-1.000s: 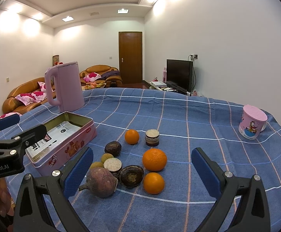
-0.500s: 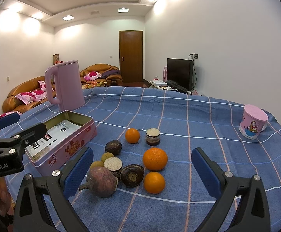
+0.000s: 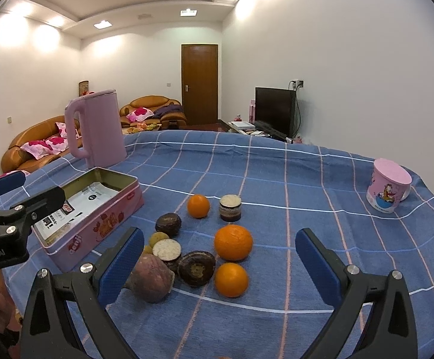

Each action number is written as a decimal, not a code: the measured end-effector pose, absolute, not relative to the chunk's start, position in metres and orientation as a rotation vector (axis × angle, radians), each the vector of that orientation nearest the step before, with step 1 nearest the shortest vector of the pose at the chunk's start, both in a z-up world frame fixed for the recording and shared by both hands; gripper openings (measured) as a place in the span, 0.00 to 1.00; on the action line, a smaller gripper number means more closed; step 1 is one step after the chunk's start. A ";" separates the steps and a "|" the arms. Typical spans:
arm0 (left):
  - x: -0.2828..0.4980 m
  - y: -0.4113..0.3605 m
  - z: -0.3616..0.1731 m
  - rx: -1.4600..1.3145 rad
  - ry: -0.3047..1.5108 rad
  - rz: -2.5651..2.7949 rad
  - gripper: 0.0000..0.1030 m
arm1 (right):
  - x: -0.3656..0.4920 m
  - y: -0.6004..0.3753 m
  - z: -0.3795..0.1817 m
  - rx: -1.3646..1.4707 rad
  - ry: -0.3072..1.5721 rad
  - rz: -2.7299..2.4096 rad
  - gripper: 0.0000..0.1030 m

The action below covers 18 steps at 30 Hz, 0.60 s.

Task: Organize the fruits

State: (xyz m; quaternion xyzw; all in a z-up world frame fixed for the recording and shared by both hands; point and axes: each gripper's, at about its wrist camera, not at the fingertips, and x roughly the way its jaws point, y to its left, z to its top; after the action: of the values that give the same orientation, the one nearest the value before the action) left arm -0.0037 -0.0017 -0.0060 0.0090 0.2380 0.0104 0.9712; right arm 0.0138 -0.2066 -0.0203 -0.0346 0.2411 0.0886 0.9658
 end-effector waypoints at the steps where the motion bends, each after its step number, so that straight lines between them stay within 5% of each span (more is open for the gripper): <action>1: -0.004 -0.003 -0.008 0.017 0.485 0.016 1.00 | 0.014 -0.209 -0.021 -0.070 0.490 0.168 0.99; 18: 0.022 -0.065 -0.061 0.028 0.661 -0.160 0.95 | 0.026 -0.258 -0.041 -0.010 0.590 0.065 0.99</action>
State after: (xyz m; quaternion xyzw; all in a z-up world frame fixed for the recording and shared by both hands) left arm 0.0225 -0.0650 -0.0607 0.0139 0.3243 -0.0782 0.9426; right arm 0.0258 -0.2578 -0.0413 -0.0047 0.2905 0.0321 0.9563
